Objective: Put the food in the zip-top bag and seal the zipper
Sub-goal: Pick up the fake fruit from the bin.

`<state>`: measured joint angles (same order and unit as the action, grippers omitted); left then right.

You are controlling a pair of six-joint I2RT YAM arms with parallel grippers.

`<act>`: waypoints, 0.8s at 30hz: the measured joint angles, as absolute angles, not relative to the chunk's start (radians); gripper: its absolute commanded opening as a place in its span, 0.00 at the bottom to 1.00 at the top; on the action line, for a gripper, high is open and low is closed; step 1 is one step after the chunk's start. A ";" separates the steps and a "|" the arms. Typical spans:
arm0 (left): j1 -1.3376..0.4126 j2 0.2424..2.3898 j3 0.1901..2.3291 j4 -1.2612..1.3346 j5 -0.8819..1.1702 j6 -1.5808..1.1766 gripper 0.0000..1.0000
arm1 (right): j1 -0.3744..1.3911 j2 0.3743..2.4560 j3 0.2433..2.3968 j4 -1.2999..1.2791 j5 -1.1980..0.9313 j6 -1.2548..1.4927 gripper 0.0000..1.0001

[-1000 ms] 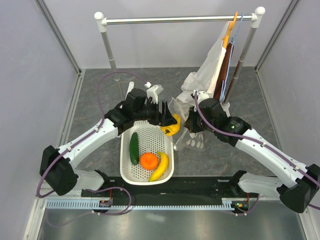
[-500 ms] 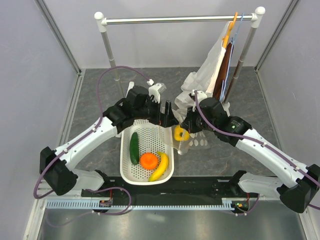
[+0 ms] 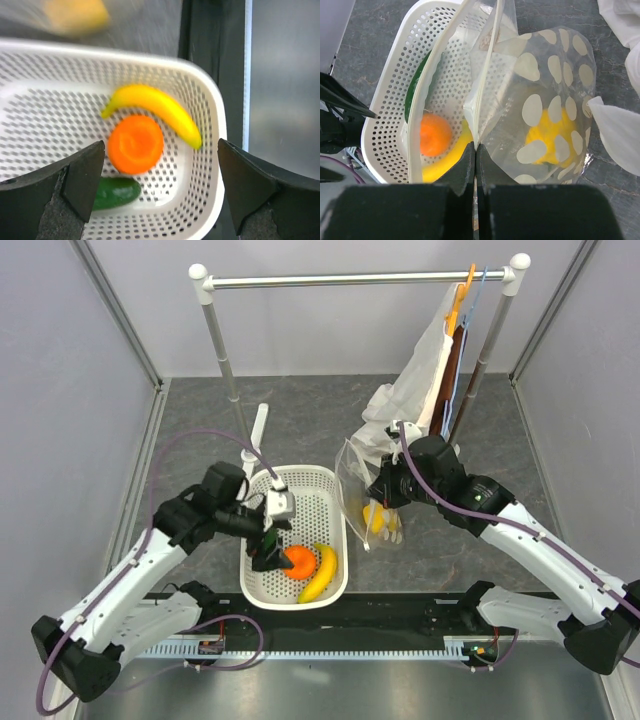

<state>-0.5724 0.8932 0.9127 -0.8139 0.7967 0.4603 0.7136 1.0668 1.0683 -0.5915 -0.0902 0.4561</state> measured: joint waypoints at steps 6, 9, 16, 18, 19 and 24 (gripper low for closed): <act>-0.659 0.943 0.761 -0.874 0.710 0.692 1.00 | 0.702 1.067 1.068 -0.591 -0.091 0.456 0.00; -0.695 0.992 0.762 -0.841 0.663 0.763 1.00 | 0.698 1.067 1.068 -0.591 -0.091 0.456 0.00; -0.810 1.051 0.714 -0.727 0.557 0.858 1.00 | 0.695 1.069 1.068 -0.591 -0.094 0.456 0.00; -0.844 1.042 0.679 -0.698 0.539 0.884 0.98 | 0.694 1.069 1.068 -0.591 -0.094 0.456 0.00; -0.866 1.032 0.656 -0.689 0.524 0.900 0.97 | 0.693 1.069 1.068 -0.591 -0.094 0.456 0.00; -0.916 0.991 0.596 -0.664 0.482 0.956 0.95 | 0.687 1.069 1.068 -0.591 -0.093 0.456 0.00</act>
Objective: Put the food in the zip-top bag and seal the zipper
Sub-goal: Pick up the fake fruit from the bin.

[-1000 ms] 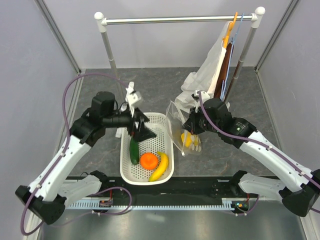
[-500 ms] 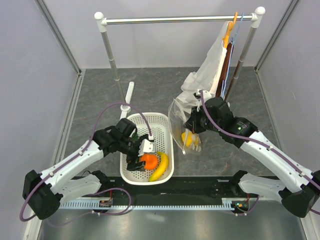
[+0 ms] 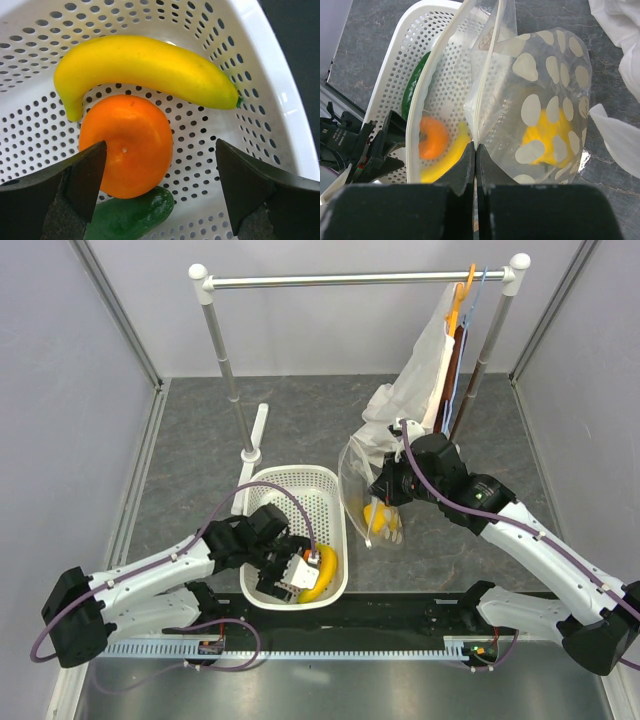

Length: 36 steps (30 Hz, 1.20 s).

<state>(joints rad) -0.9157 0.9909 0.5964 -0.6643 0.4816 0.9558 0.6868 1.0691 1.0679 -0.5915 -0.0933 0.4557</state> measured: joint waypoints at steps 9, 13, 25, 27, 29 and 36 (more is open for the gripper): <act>-0.921 1.014 0.558 -0.563 0.416 0.982 0.95 | 0.682 1.069 1.059 -0.591 -0.100 0.456 0.00; -0.921 1.035 0.545 -0.500 0.396 0.992 0.91 | 0.682 1.069 1.058 -0.591 -0.101 0.456 0.00; -0.922 1.022 0.570 -0.483 0.395 0.884 0.38 | 0.674 1.069 1.055 -0.591 -0.100 0.456 0.00; -0.922 0.983 0.628 -0.504 0.402 0.831 0.33 | 0.674 1.069 1.055 -0.591 -0.099 0.456 0.00; -0.922 0.963 0.707 -0.531 0.406 0.770 0.24 | 0.674 1.069 1.055 -0.591 -0.098 0.456 0.00; -0.922 1.039 1.102 -0.560 0.481 0.338 0.19 | 0.674 1.071 1.055 -0.583 -0.093 0.458 0.00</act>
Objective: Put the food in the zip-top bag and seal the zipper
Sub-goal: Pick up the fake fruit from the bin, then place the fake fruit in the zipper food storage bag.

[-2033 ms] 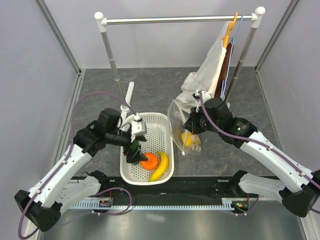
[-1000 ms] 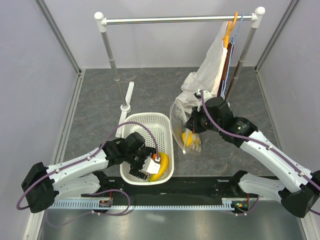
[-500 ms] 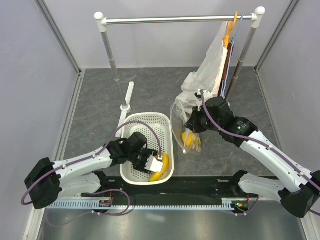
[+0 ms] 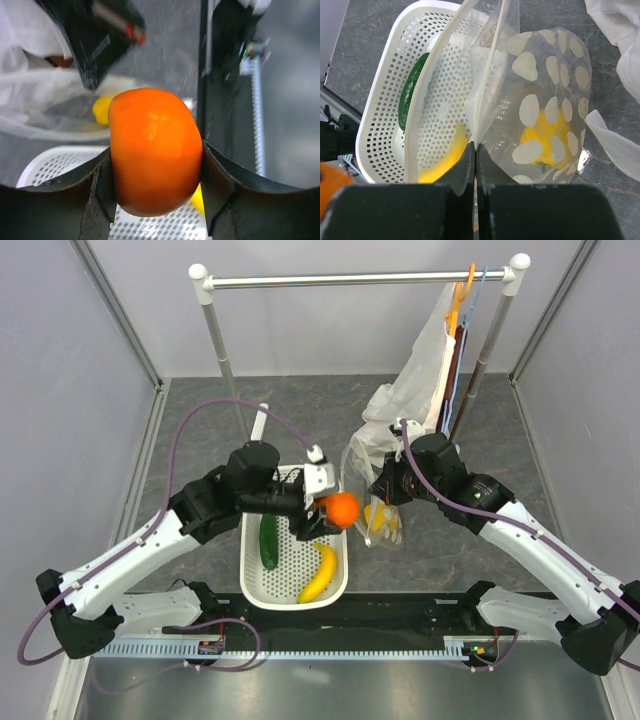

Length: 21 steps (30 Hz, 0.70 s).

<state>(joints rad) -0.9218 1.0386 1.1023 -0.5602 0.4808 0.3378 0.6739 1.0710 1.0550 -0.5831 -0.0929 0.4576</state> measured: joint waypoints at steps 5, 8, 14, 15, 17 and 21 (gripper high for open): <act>-0.915 1.140 1.250 -0.489 0.525 -0.015 0.20 | 0.674 1.076 1.055 -0.575 -0.090 0.460 0.00; -0.908 1.200 1.269 -0.482 0.484 -0.220 0.16 | 0.674 1.076 1.055 -0.575 -0.089 0.460 0.00; -0.824 1.307 1.277 -0.482 0.417 -0.534 0.18 | 0.673 1.072 1.055 -0.576 -0.082 0.460 0.00; -0.805 1.319 1.277 -0.482 0.412 -0.575 0.20 | 0.673 1.070 1.055 -0.576 -0.082 0.460 0.00; -0.773 1.340 1.277 -0.482 0.395 -0.645 0.21 | 0.672 1.067 1.055 -0.576 -0.082 0.460 0.00; -0.752 1.374 1.289 -0.483 0.365 -0.722 0.25 | 0.671 1.063 1.055 -0.576 -0.082 0.460 0.00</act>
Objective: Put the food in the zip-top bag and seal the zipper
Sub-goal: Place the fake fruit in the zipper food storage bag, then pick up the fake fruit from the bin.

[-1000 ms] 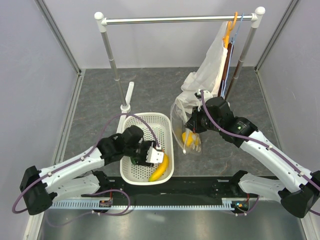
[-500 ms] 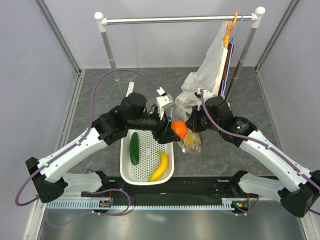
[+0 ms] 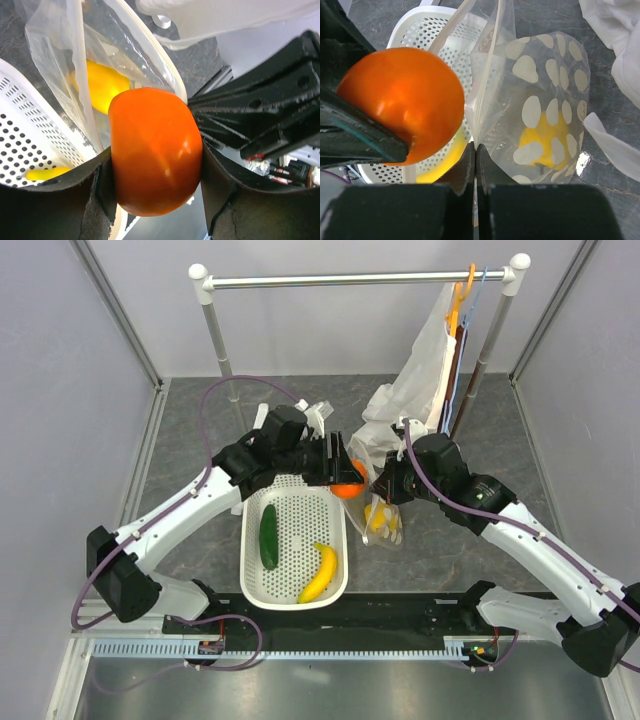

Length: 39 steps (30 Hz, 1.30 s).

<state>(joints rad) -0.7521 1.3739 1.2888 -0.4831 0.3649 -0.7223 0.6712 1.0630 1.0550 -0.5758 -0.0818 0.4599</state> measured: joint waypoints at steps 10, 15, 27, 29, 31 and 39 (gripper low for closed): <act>-0.752 1.403 1.321 -0.484 0.338 -0.736 0.92 | 0.671 1.059 1.055 -0.576 -0.082 0.460 0.00; -0.752 1.359 1.321 -0.489 0.336 -0.669 1.00 | 0.671 1.059 1.055 -0.576 -0.082 0.460 0.00; -0.601 1.020 1.090 -0.490 0.413 -0.431 0.77 | 0.665 1.050 1.055 -0.577 -0.082 0.459 0.00; -0.605 0.995 0.989 -0.500 0.438 -0.408 0.73 | 0.664 1.048 1.055 -0.577 -0.082 0.459 0.00; -0.623 0.990 0.899 -0.510 0.450 -0.398 0.69 | 0.663 1.048 1.055 -0.577 -0.082 0.459 0.00; -0.765 1.103 0.708 -0.530 0.469 -0.398 0.66 | 0.654 1.048 1.055 -0.579 -0.081 0.456 0.00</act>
